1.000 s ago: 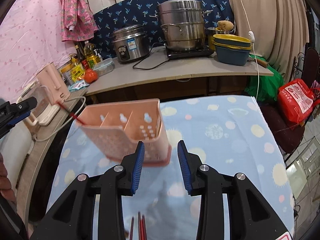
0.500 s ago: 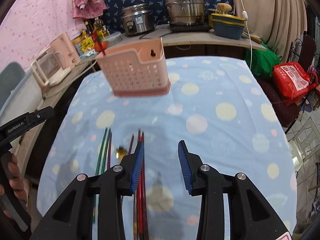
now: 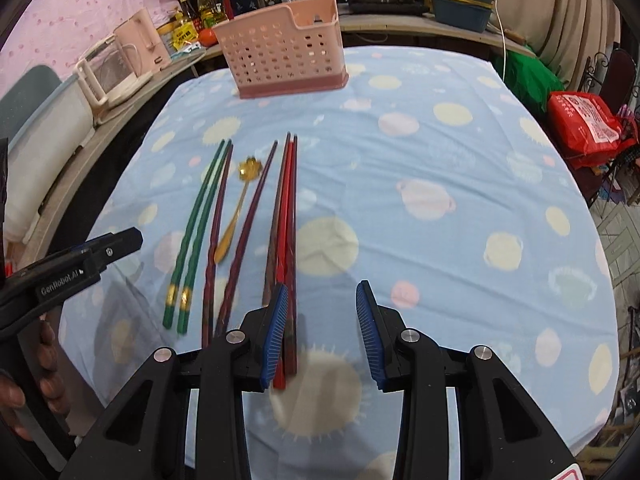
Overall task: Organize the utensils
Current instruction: 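Grasp a green chopstick with the left tool while the right tool grasps a dark red chopstick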
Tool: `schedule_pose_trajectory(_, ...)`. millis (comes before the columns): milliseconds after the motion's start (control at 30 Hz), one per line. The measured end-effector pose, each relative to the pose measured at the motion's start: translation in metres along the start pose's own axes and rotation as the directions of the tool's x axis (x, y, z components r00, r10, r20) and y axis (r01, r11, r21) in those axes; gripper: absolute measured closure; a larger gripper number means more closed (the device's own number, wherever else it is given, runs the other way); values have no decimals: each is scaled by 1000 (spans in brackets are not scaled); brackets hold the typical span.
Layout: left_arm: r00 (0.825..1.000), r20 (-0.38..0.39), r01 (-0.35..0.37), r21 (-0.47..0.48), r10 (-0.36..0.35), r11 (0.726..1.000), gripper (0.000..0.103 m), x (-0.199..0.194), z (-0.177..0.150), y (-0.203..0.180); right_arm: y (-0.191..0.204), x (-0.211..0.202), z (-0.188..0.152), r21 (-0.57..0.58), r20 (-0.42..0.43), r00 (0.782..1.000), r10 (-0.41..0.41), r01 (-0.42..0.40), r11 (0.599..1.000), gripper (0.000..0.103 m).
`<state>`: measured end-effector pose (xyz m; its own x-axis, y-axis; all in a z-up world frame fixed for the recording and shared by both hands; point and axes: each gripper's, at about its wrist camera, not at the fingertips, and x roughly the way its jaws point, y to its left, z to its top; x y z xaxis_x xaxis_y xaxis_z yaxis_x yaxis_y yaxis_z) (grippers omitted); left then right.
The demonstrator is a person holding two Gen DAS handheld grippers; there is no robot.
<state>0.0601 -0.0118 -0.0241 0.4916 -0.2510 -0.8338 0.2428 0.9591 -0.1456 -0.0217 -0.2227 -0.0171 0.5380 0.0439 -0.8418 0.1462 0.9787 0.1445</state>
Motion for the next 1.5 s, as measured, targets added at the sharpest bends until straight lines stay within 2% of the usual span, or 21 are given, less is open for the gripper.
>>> schedule_pose_trajectory(200,999,-41,18,28,-17,999,60,9,-26,-7,-9,0,-12,23,-17,1000,-11,12,1000,68)
schedule_pose_trajectory(467,997,-76,20,38,-17,999,62,23,-35,-10,-5,2,-16,9,-29,1000,-8,8,1000,68)
schedule_pose_trajectory(600,998,-70,7,46,-4,999,64,25,-37,-10,-5,5,-18,7,-36,999,-5,5,1000,68)
schedule_pose_trajectory(833,998,-63,-14,61,18,998,80,26,-36,-8,-1,8,-18,-6,-44,999,1,-2,1000,68)
schedule_pose_trajectory(967,998,-65,0,57,4,998,95,27,-36,-6,3,12,-19,-19,-57,998,10,-11,1000,68)
schedule_pose_trajectory(1500,998,-63,0,54,3,999,96,29,-36,-8,10,24,-20,-52,-68,998,-1,-3,999,74)
